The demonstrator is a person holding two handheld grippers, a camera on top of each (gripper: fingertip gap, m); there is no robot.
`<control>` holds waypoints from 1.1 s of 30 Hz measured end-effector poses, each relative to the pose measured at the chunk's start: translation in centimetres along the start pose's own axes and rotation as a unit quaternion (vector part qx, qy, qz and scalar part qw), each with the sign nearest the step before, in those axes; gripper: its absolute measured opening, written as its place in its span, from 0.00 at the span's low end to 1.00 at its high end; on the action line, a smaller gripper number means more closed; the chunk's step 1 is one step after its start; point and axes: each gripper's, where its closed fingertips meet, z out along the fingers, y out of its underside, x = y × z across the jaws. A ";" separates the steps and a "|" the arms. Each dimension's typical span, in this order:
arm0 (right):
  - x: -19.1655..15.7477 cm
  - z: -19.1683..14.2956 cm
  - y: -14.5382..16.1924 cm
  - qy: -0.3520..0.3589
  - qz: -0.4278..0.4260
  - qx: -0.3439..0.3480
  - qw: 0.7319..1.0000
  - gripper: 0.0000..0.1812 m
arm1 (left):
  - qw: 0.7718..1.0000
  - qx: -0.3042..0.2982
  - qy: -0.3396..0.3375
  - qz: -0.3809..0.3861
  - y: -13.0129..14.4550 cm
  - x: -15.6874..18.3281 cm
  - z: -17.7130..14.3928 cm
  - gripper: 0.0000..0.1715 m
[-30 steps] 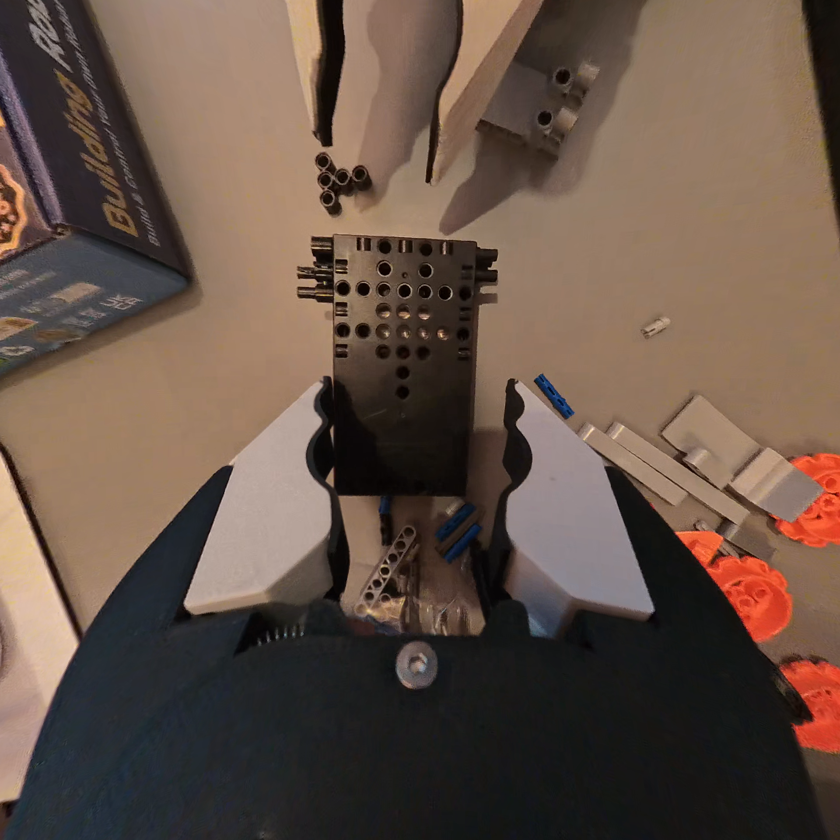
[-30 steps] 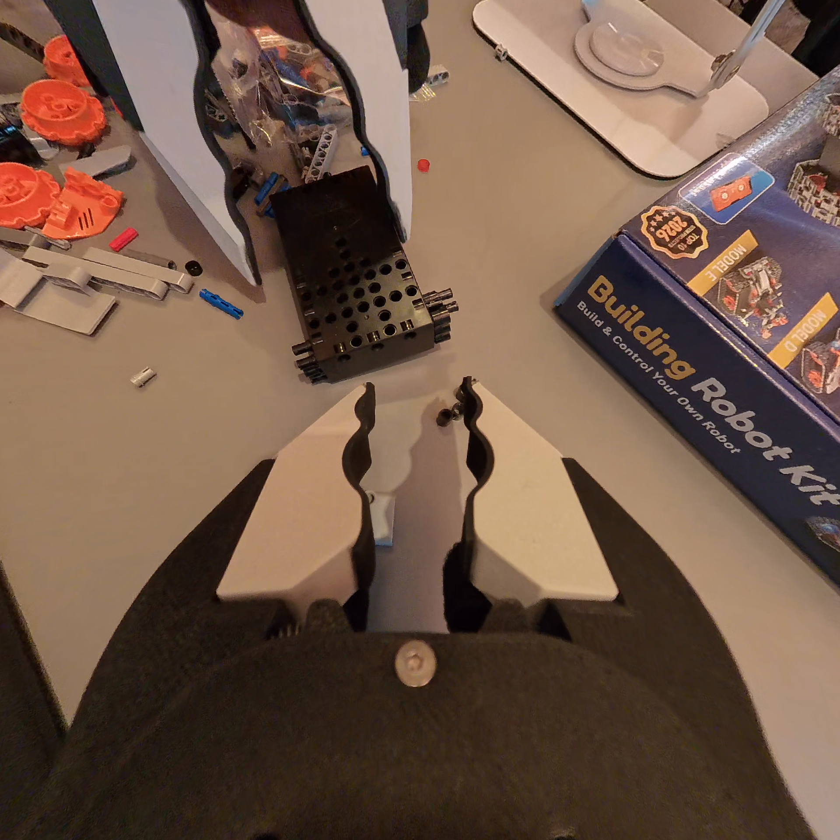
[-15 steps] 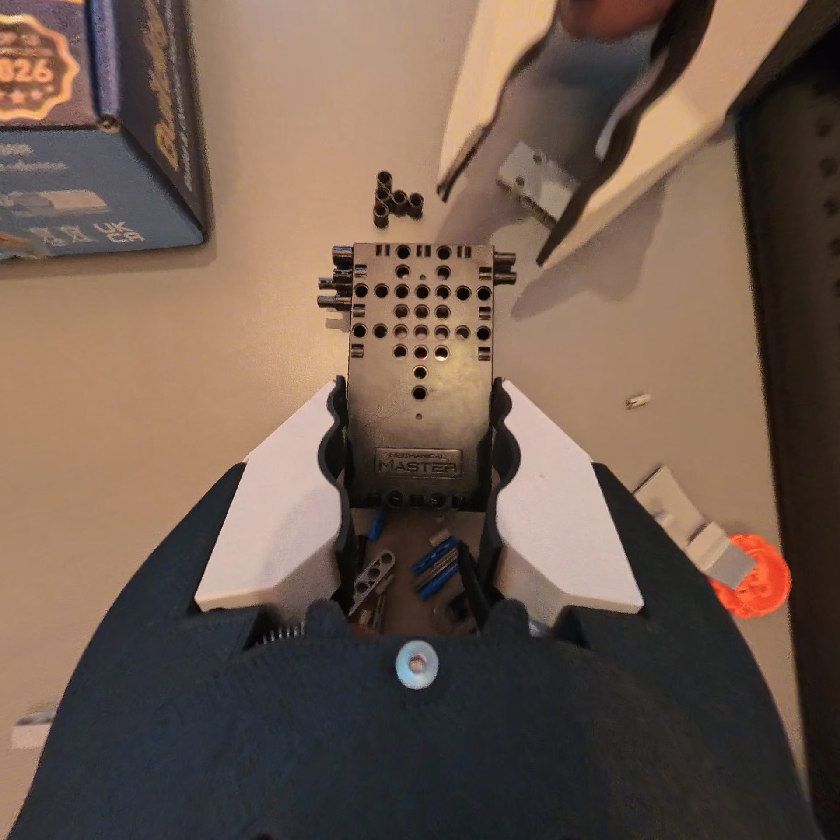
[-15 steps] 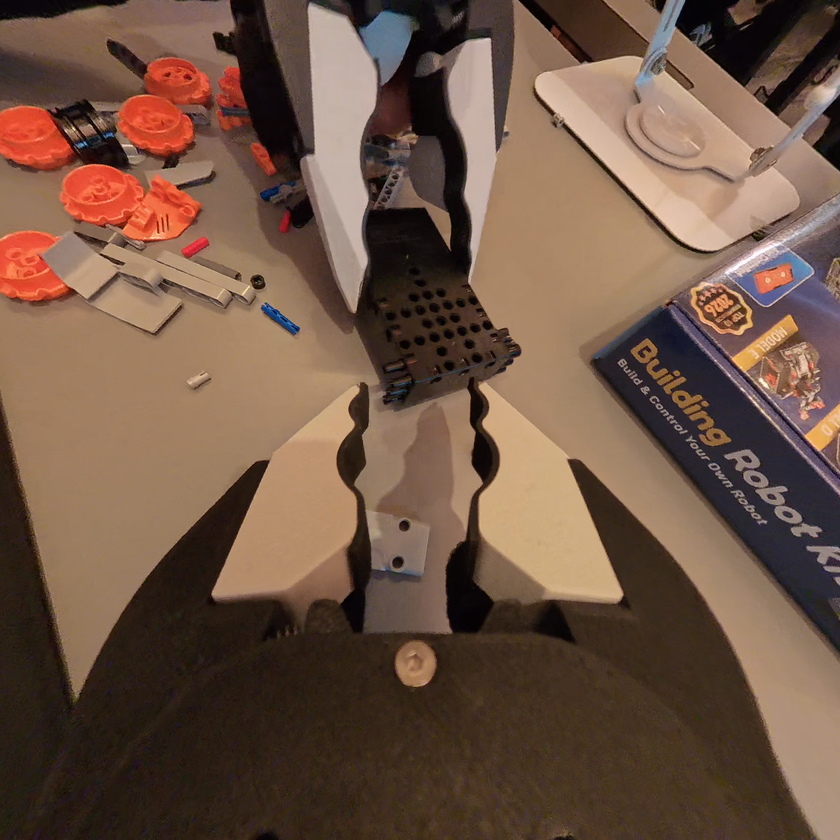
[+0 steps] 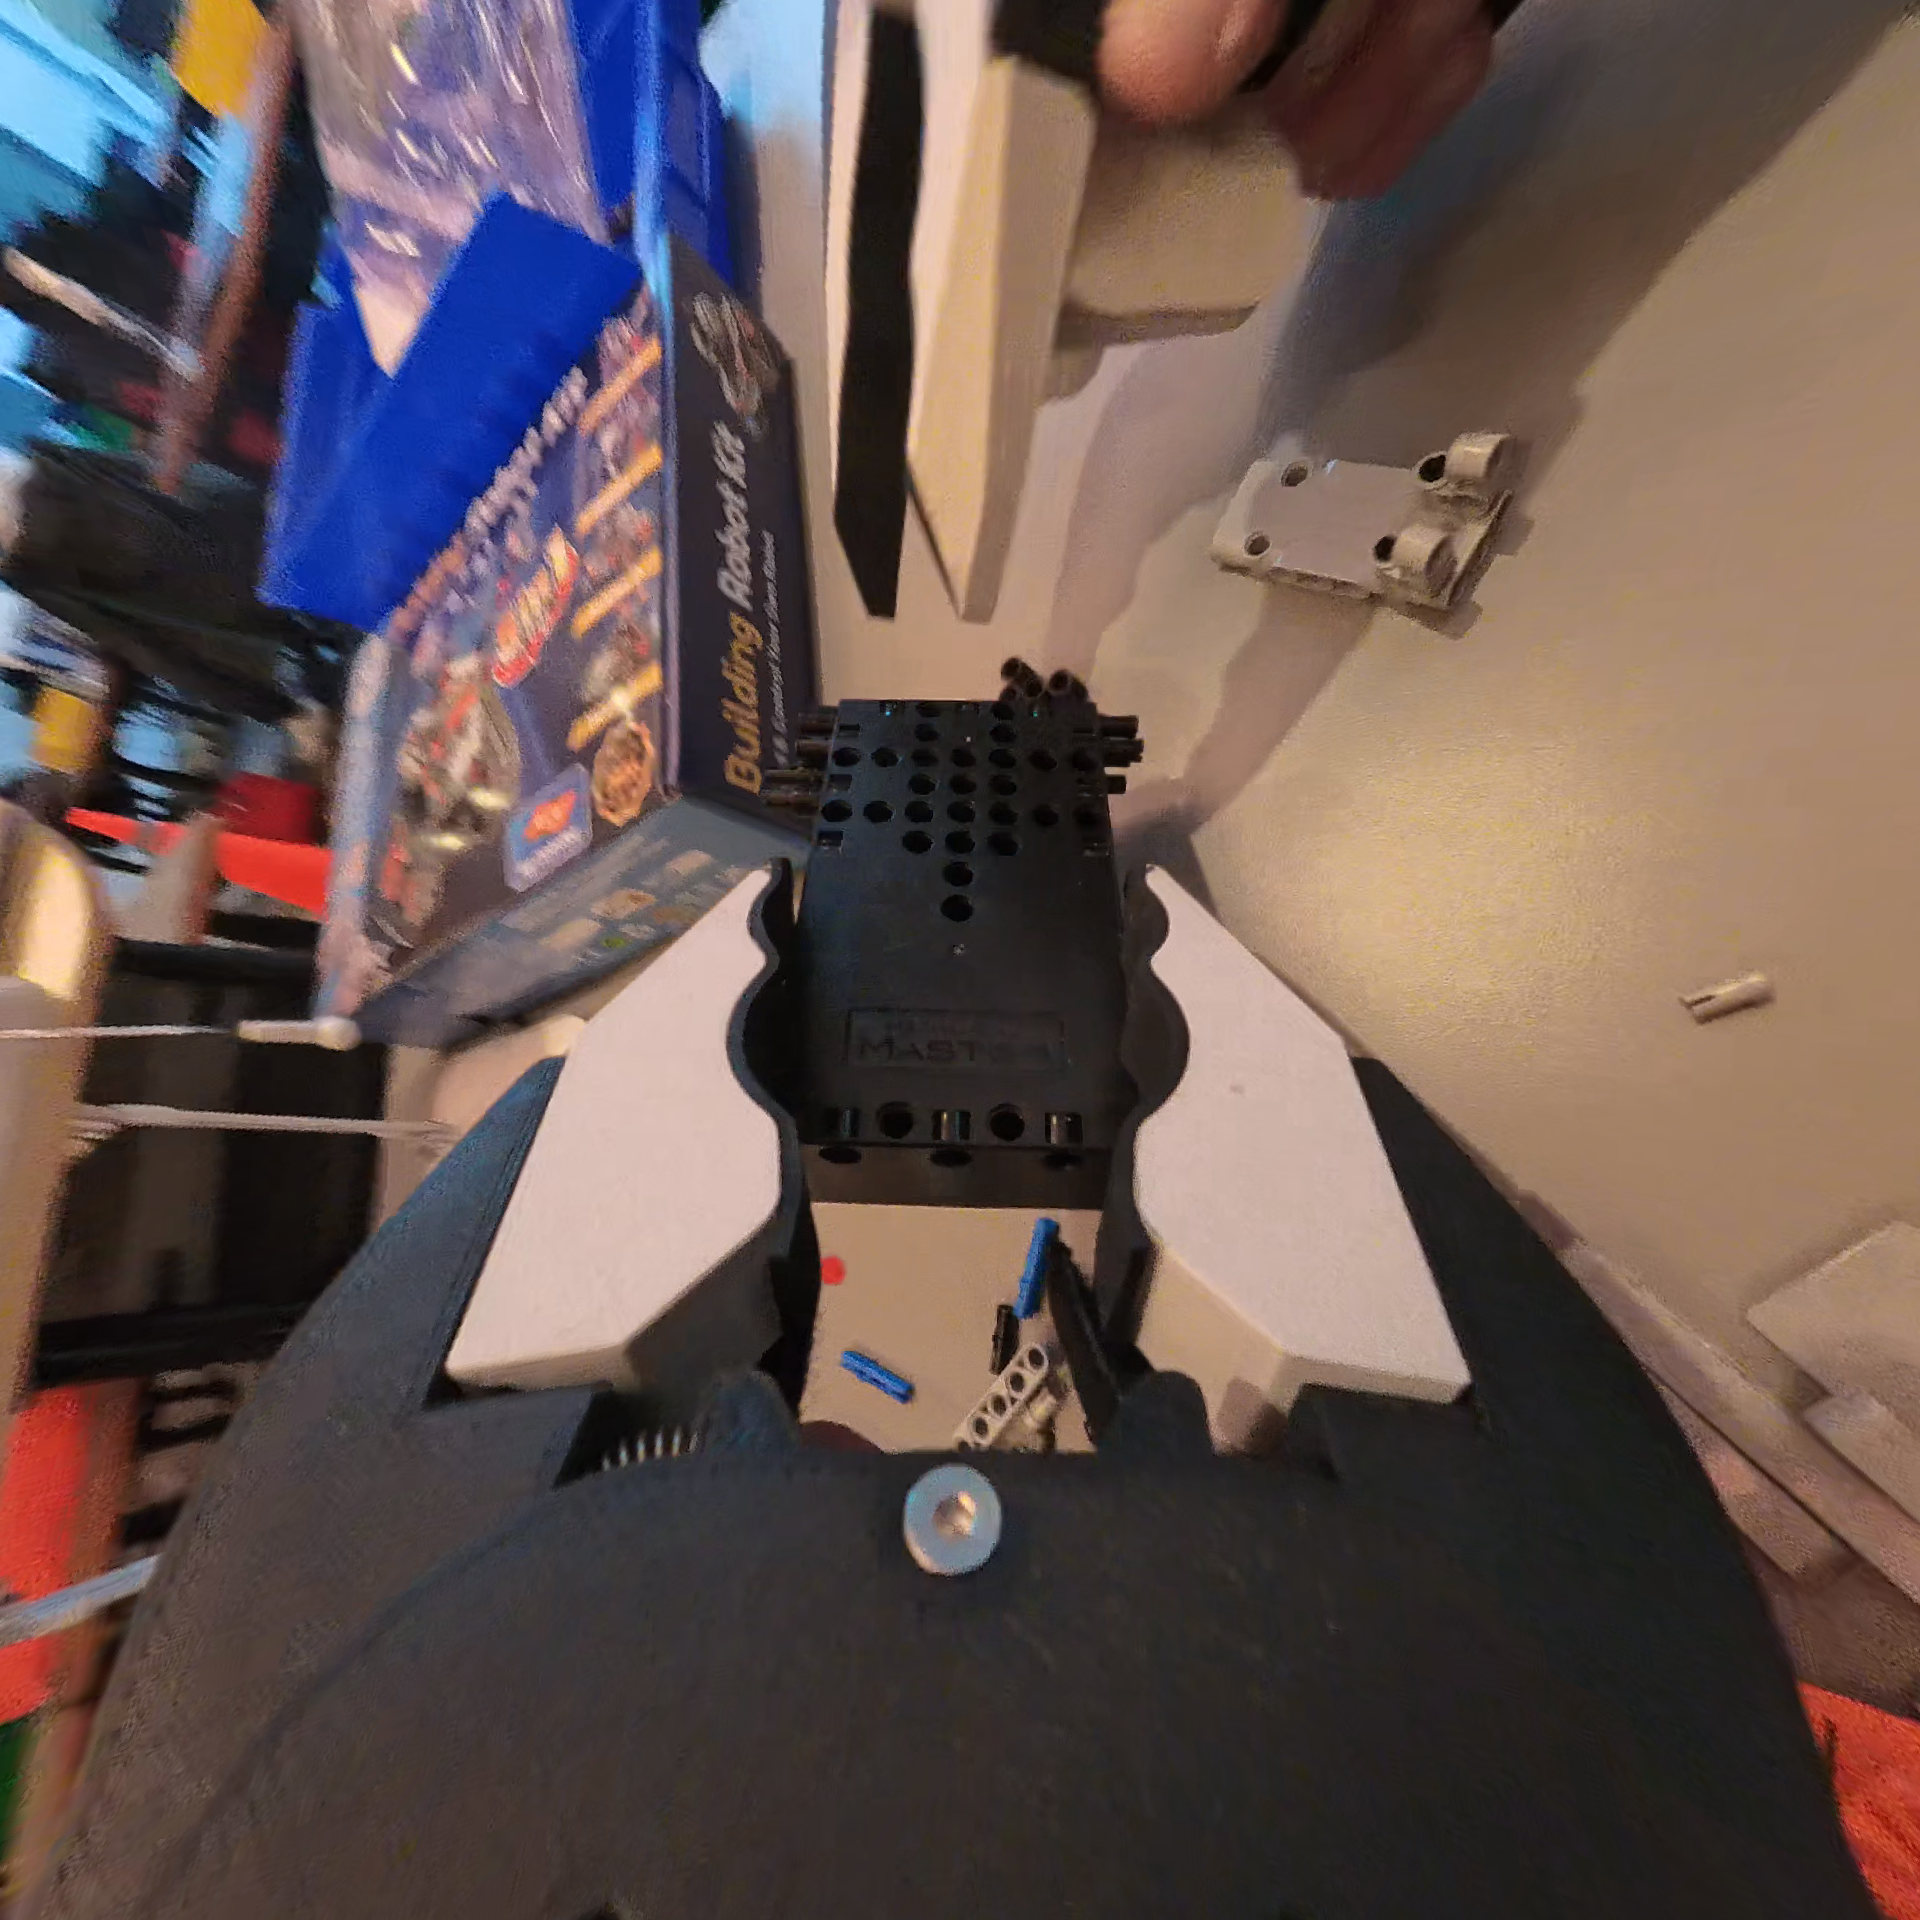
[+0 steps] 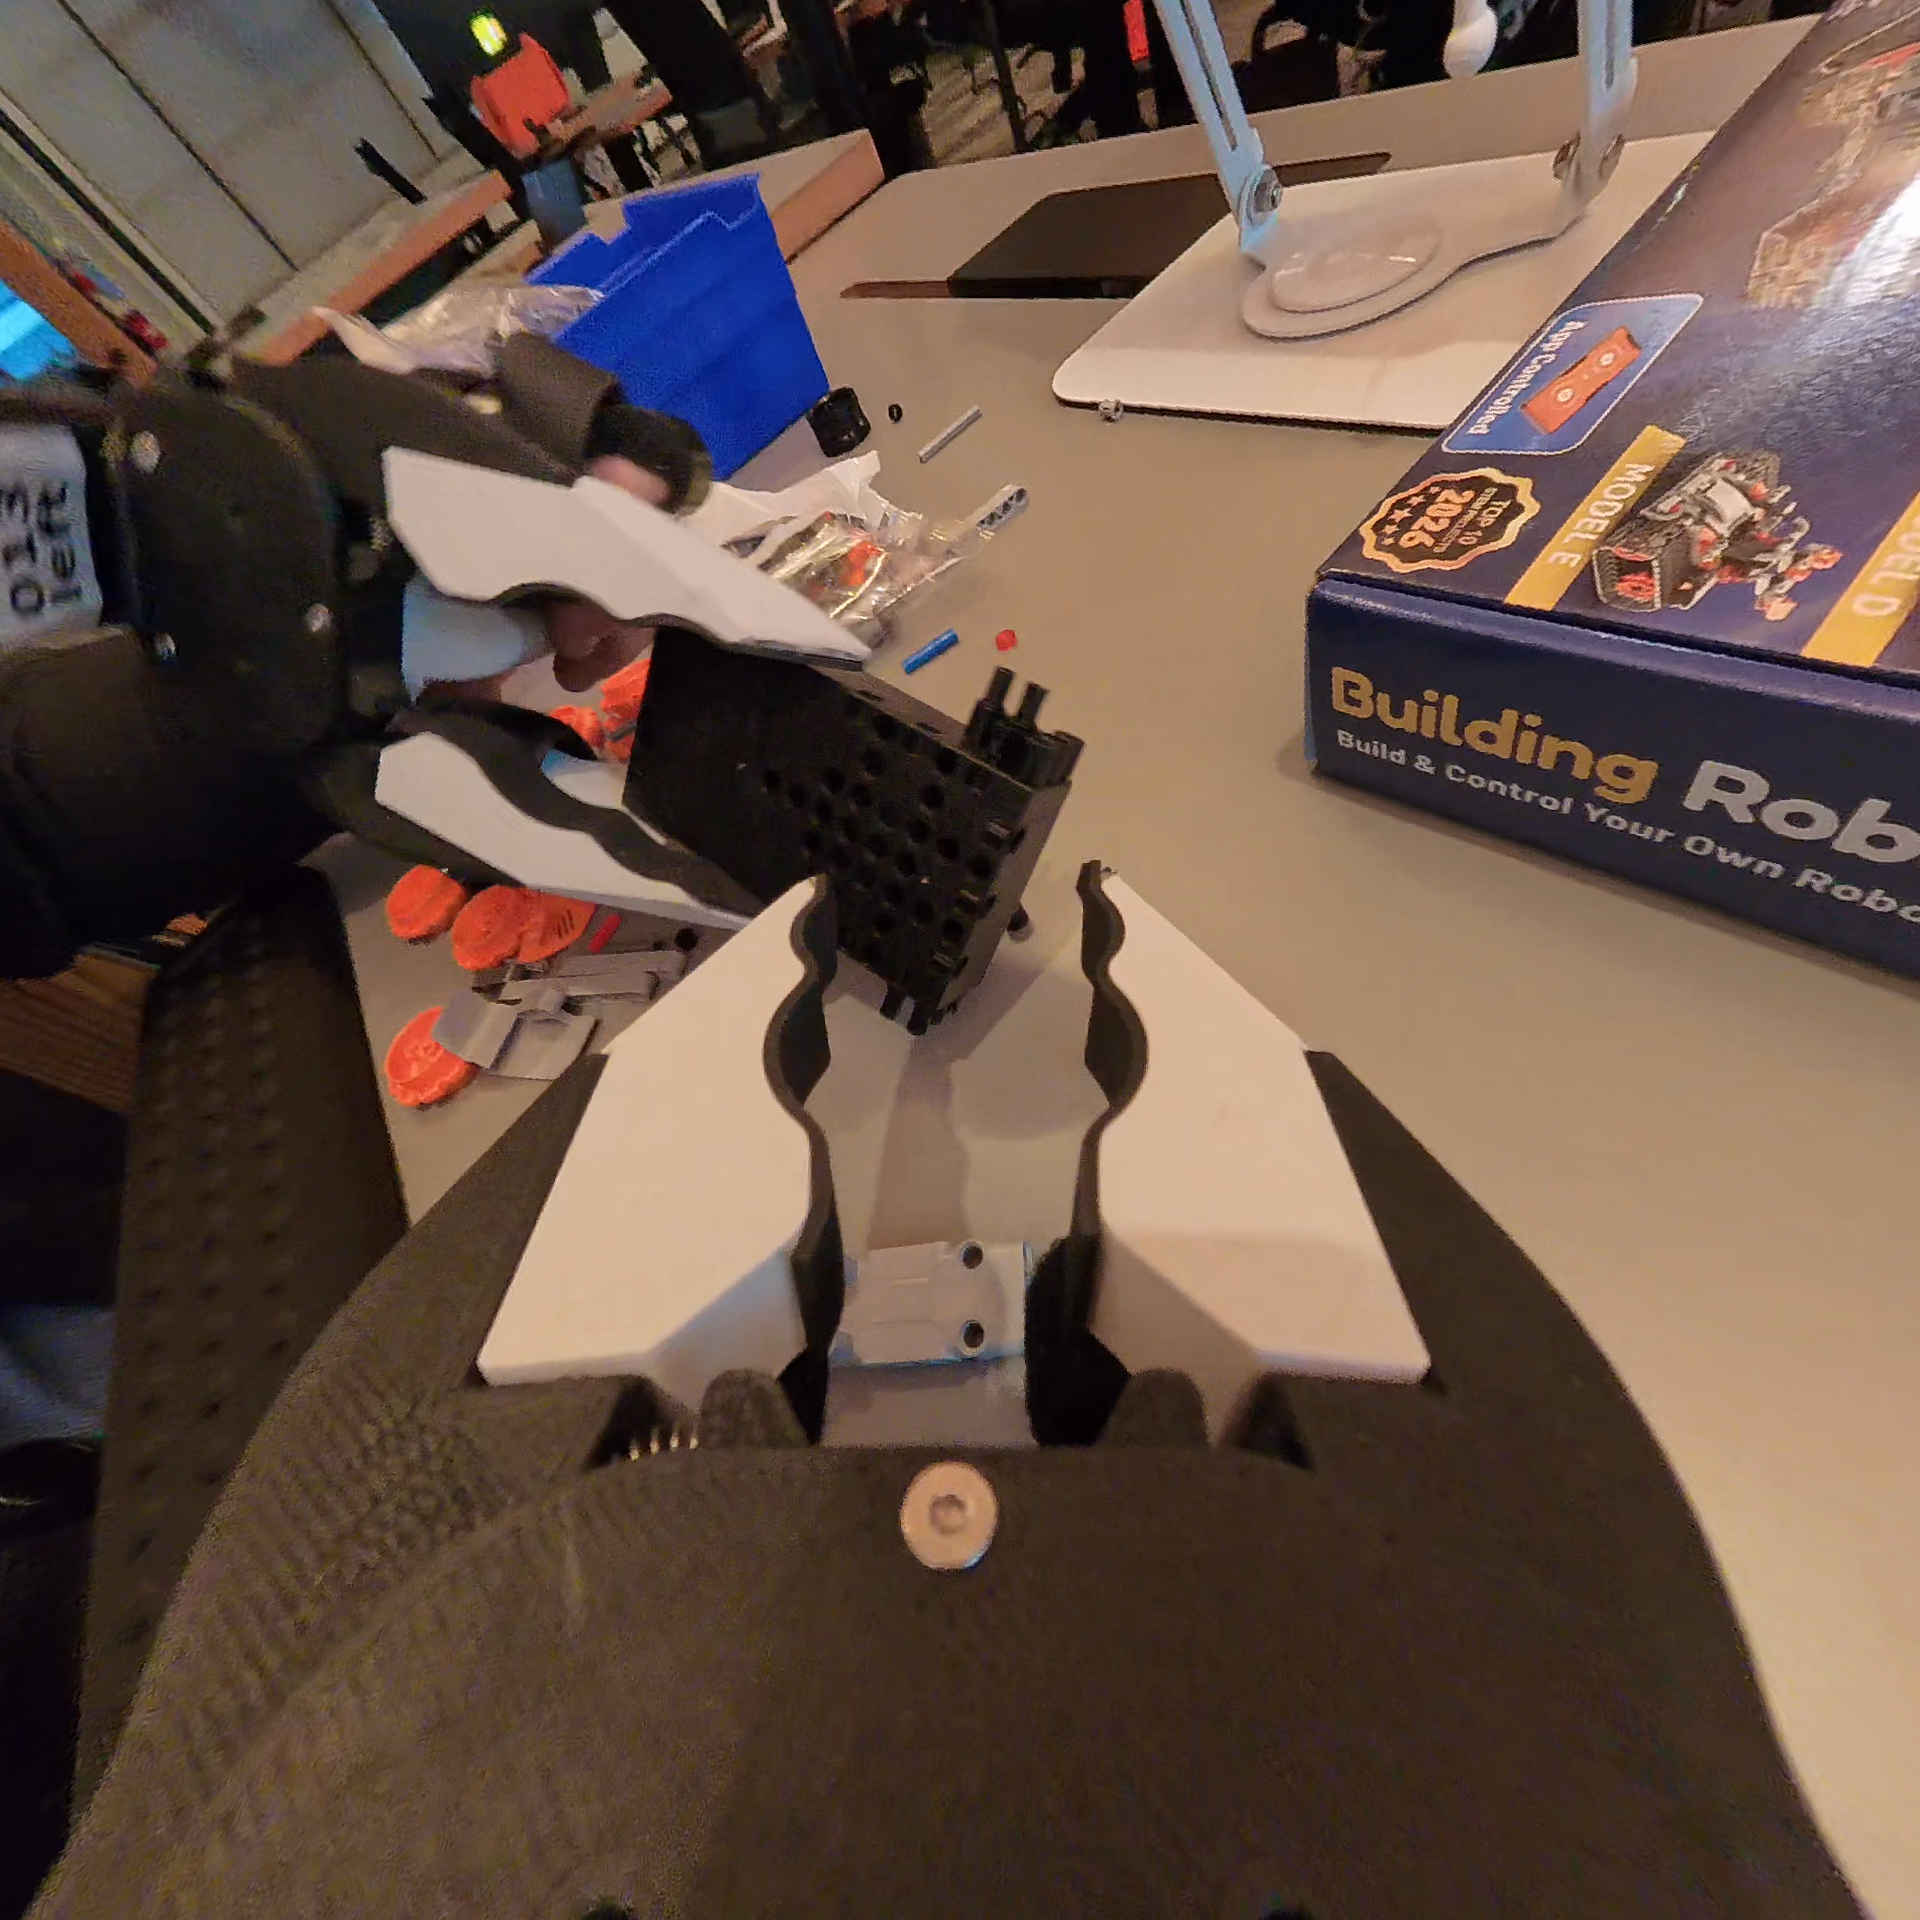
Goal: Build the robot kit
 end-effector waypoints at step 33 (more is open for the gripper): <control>-4.5 1.8 1.1 -0.083 -0.079 -0.061 0.992 0.09 | 0.961 -0.155 0.096 -0.209 9.6 2.3 -7.9 0.37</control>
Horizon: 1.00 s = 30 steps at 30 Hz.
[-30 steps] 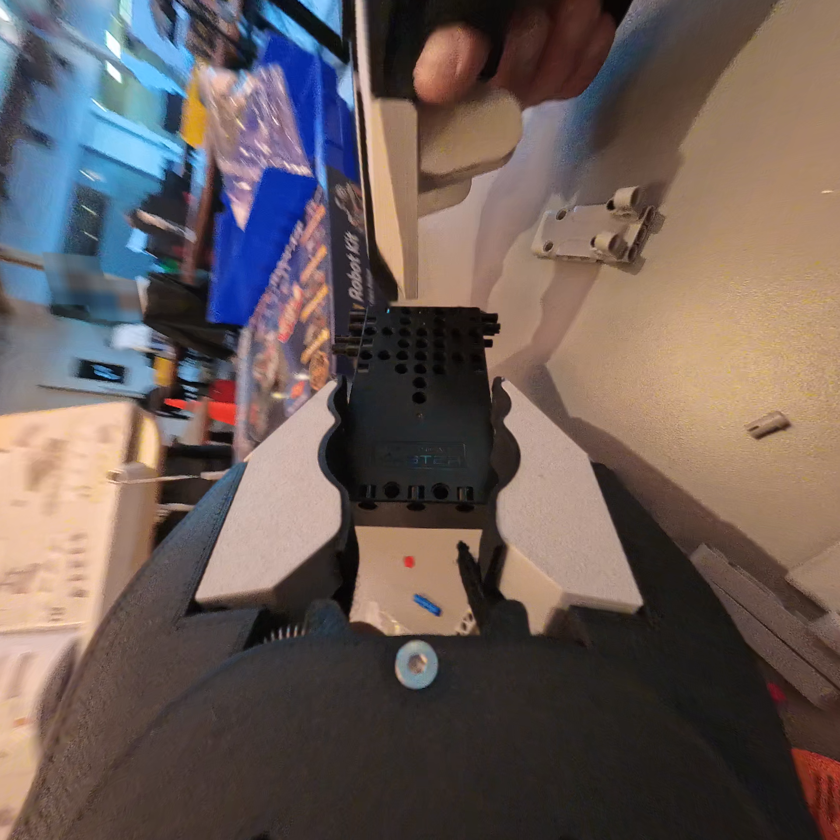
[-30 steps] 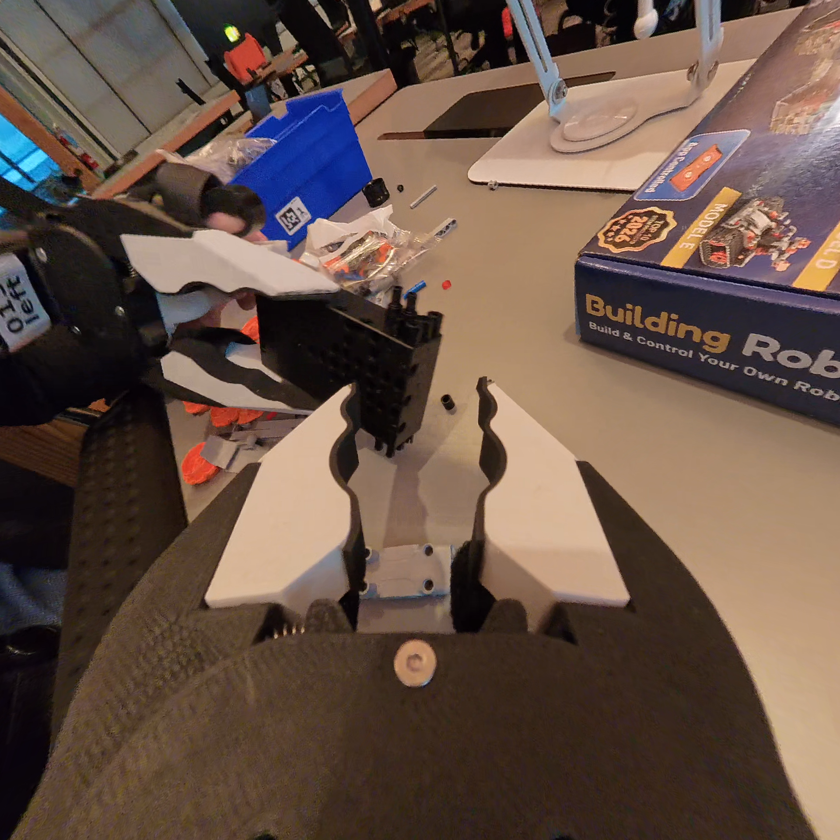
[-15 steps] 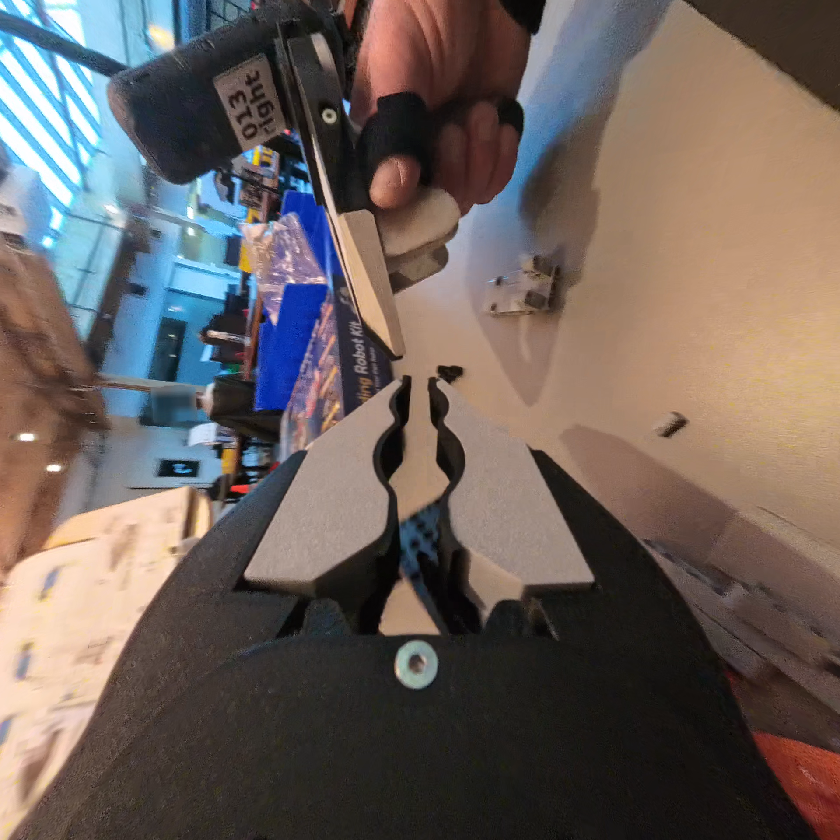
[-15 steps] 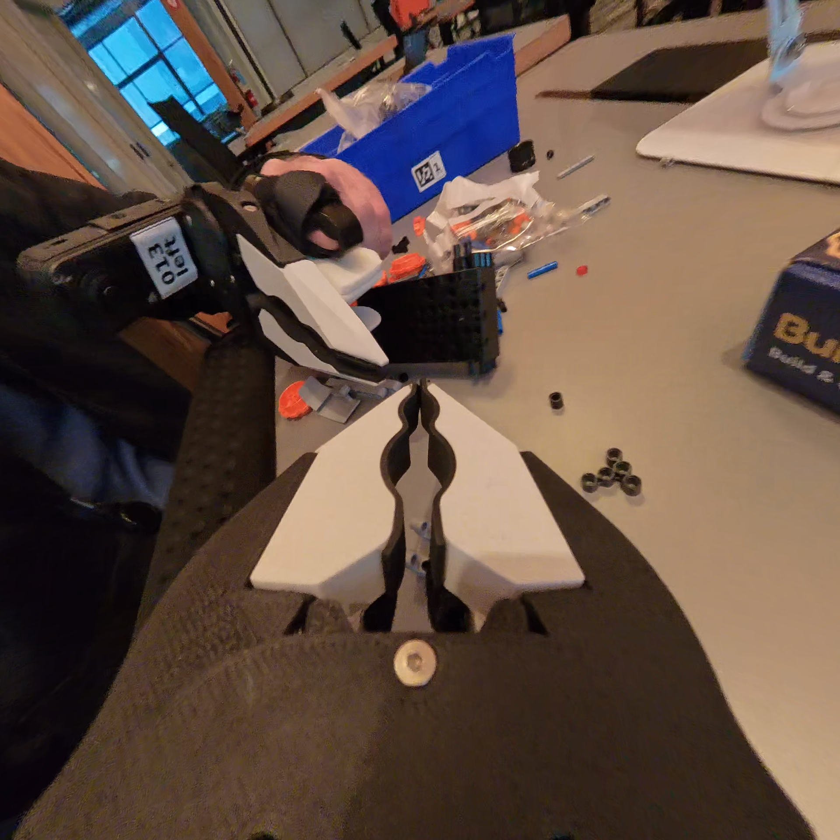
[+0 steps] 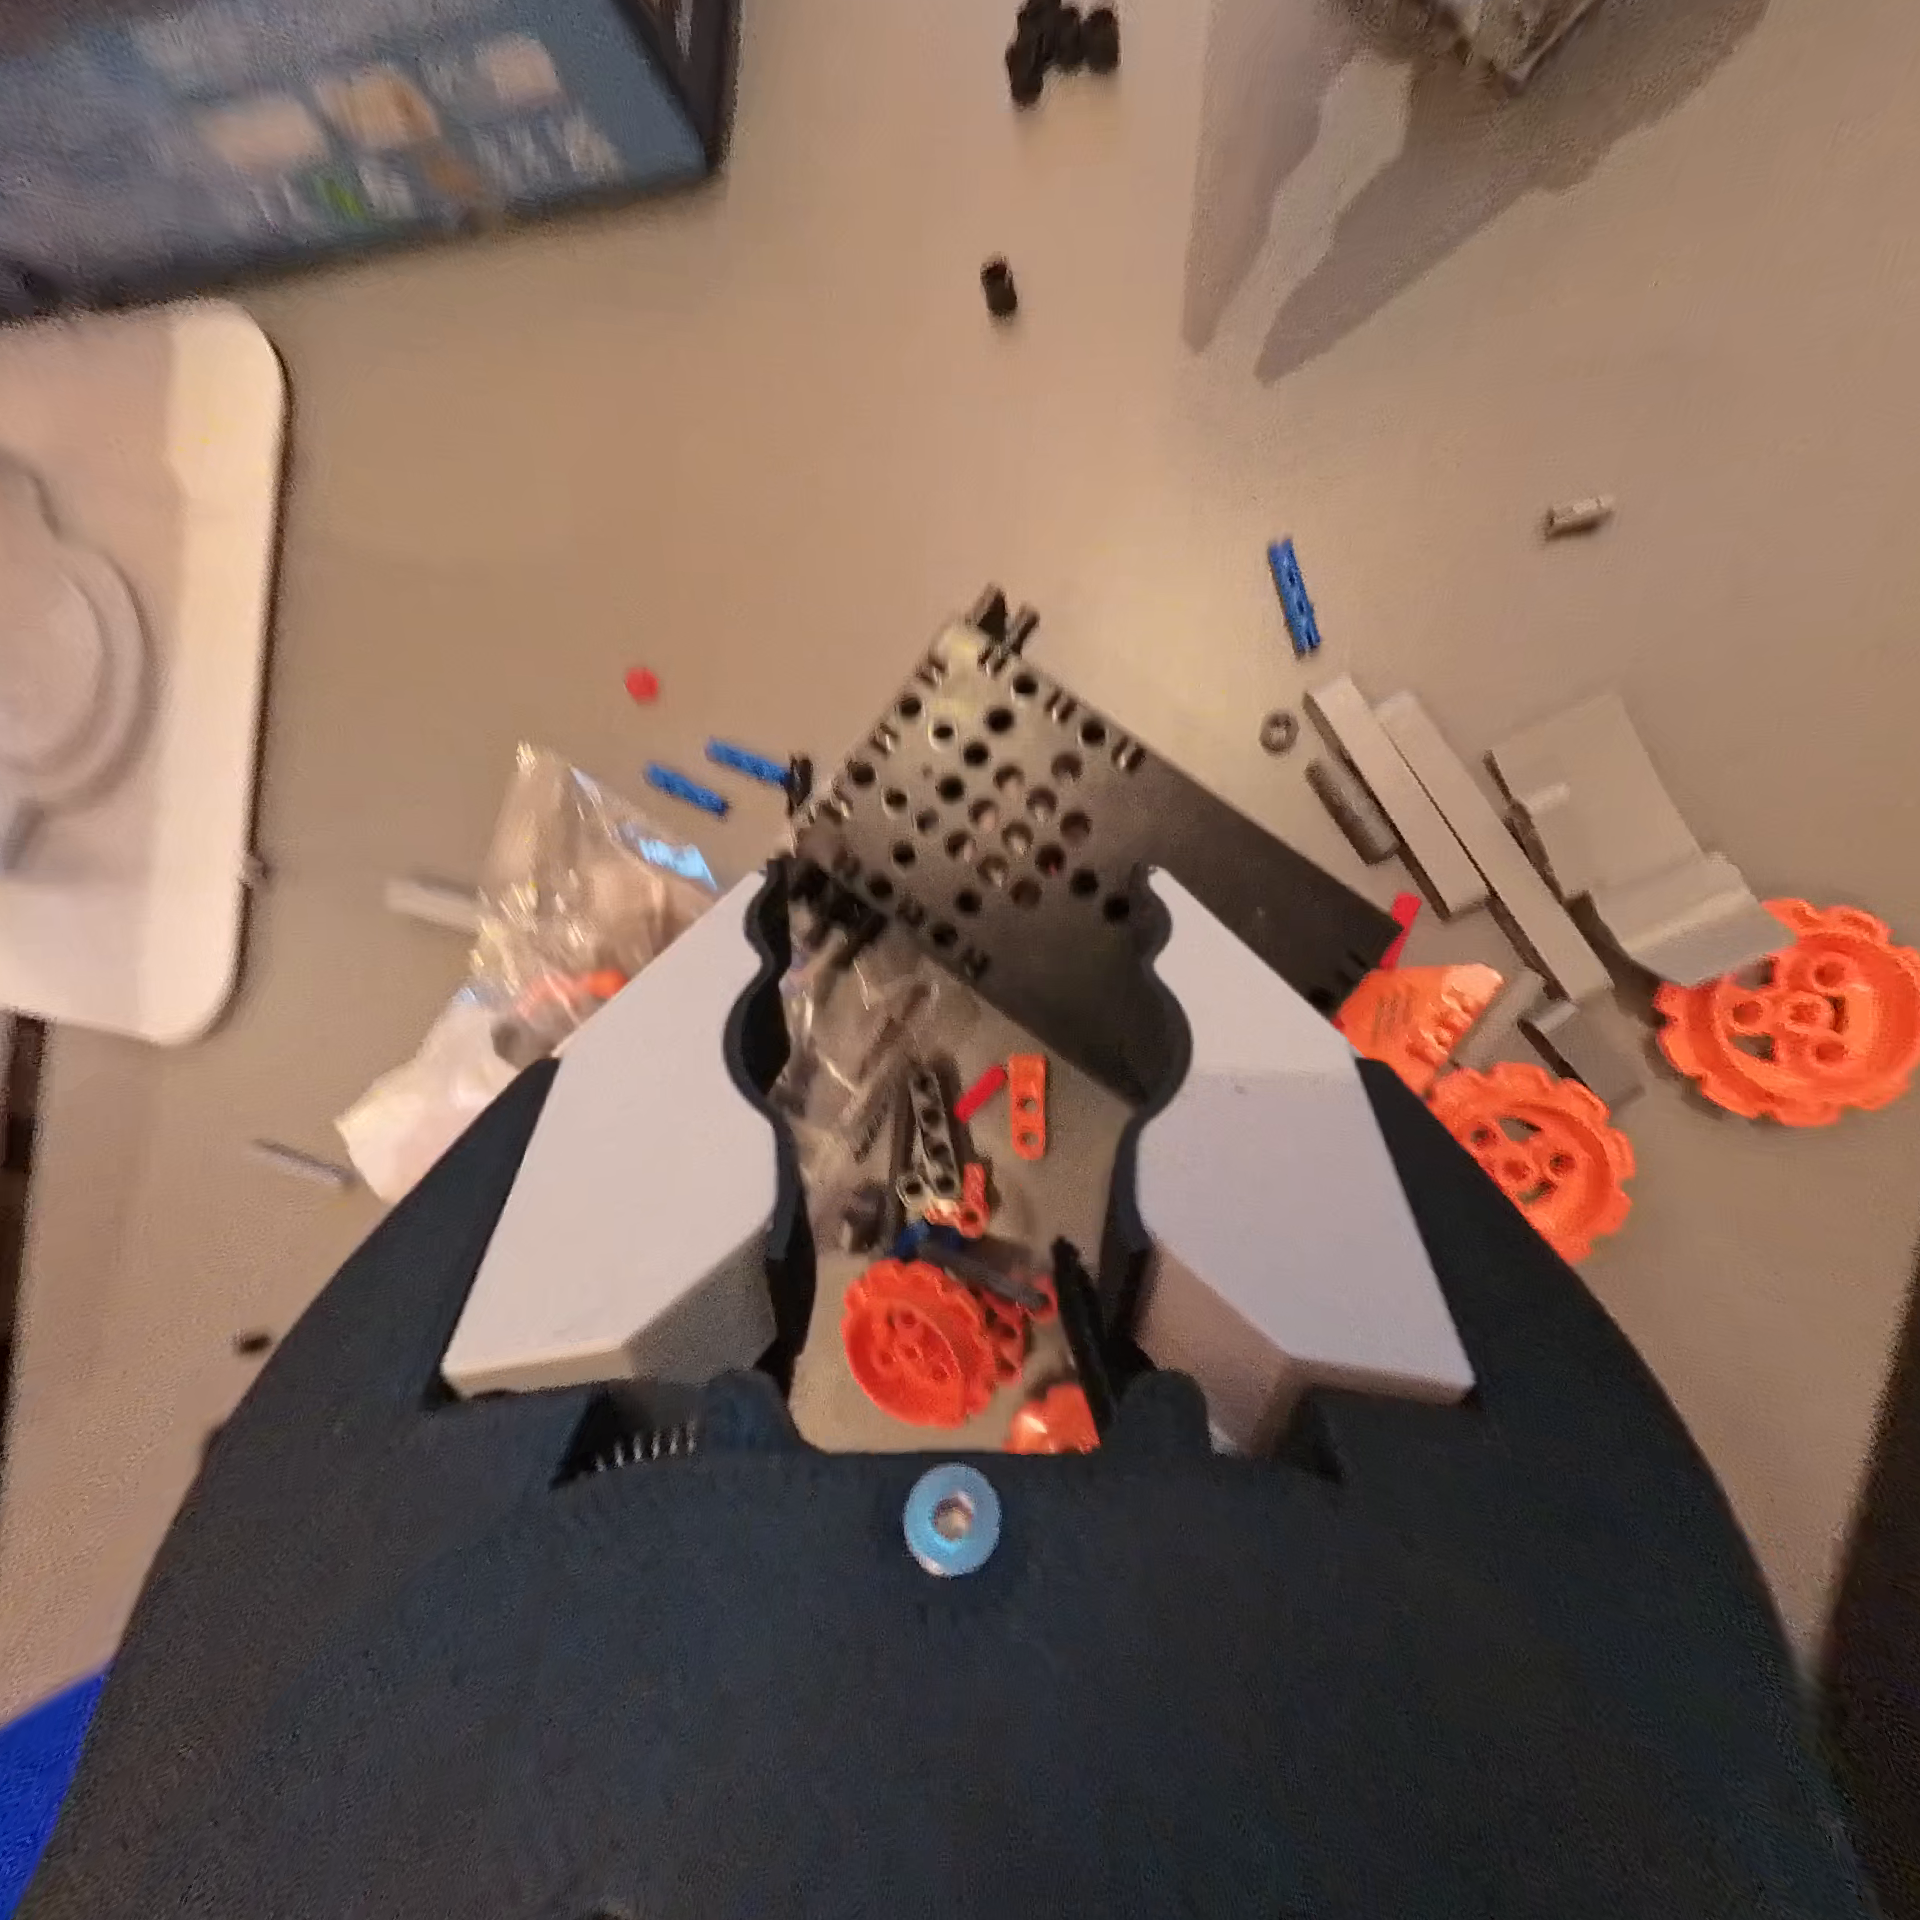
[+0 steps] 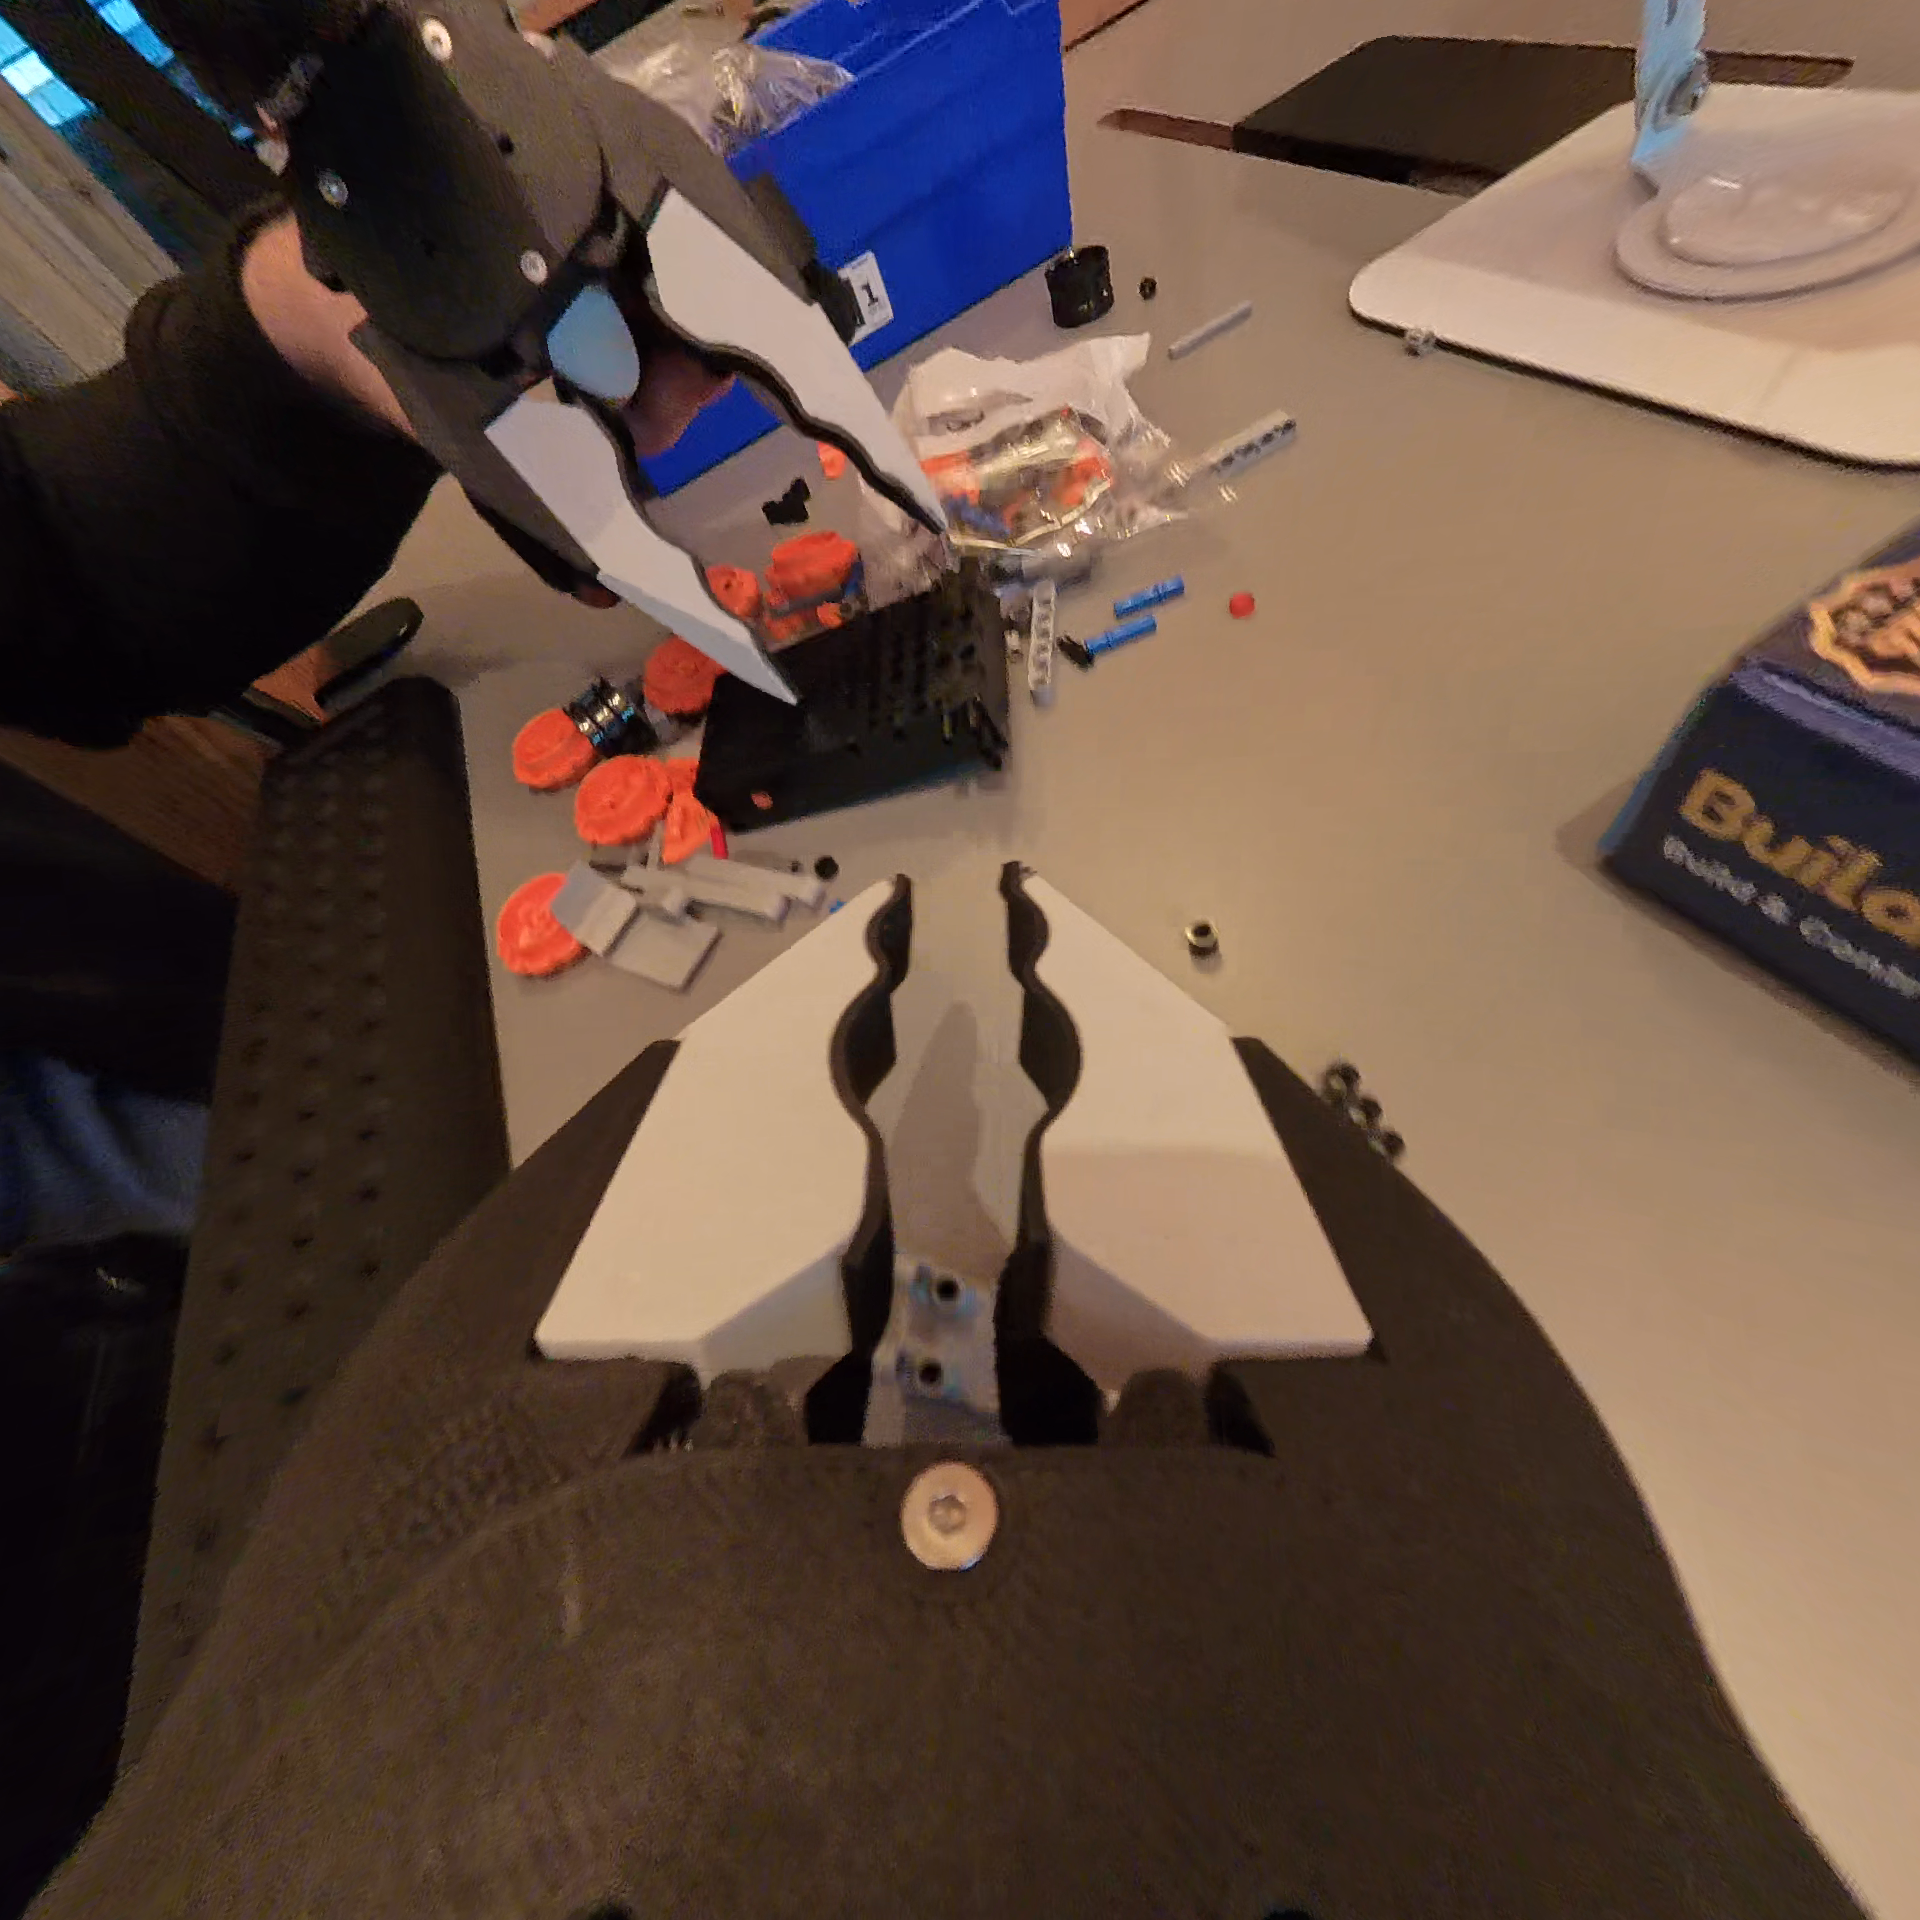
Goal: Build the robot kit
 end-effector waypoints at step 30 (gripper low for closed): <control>-4.2 8.8 -3.7 -0.148 -0.058 -0.024 0.987 0.15 | 0.975 0.124 0.042 -0.182 1.1 4.0 -0.7 0.40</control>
